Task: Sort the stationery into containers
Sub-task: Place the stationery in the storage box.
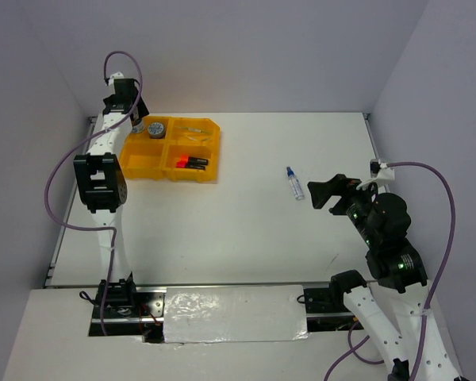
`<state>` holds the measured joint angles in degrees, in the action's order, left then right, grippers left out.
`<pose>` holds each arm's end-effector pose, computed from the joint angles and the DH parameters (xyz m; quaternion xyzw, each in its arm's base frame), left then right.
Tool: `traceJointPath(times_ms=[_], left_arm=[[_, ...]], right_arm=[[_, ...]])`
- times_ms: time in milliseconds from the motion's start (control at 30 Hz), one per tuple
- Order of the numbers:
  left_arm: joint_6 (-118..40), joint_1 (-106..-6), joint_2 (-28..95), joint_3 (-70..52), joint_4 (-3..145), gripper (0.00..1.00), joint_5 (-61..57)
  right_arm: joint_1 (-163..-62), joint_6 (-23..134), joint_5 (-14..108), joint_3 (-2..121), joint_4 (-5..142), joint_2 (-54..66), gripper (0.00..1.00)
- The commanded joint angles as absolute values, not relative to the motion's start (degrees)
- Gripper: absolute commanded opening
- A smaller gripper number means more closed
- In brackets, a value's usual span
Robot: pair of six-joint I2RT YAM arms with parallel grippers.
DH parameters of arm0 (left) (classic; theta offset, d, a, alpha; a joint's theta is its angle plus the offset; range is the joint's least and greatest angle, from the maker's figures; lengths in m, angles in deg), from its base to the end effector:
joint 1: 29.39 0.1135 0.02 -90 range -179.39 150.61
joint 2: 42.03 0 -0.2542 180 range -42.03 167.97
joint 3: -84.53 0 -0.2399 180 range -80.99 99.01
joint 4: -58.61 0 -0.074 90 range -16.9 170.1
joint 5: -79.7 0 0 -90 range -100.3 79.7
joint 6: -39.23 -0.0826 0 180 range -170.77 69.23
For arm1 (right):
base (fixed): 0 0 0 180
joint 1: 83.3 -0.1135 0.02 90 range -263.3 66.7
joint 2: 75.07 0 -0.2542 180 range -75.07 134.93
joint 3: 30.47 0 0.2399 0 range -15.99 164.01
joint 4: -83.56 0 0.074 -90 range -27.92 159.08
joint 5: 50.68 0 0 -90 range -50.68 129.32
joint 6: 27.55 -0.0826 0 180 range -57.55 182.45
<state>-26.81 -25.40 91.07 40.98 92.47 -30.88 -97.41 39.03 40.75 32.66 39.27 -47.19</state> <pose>0.5602 0.0682 0.2363 -0.2923 0.8076 0.0681 0.5077 0.1409 0.0376 0.3462 0.0537 0.7587 0.2178 0.6116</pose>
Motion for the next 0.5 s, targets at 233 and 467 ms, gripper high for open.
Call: traceJointPath(times_ms=[233, 467], left_arm=[[-28.54, -25.79, 91.91, 41.62, 89.18, 0.18, -32.53], [-29.24, -27.01, 92.36, 41.36, 88.65, 0.23, -31.74]], right_arm=[[-97.62, 39.95, 42.22, 34.46, 40.25, -47.38, 1.00], [-97.62, 40.39, 42.22, 35.43, 39.63, -47.56, 1.00]])
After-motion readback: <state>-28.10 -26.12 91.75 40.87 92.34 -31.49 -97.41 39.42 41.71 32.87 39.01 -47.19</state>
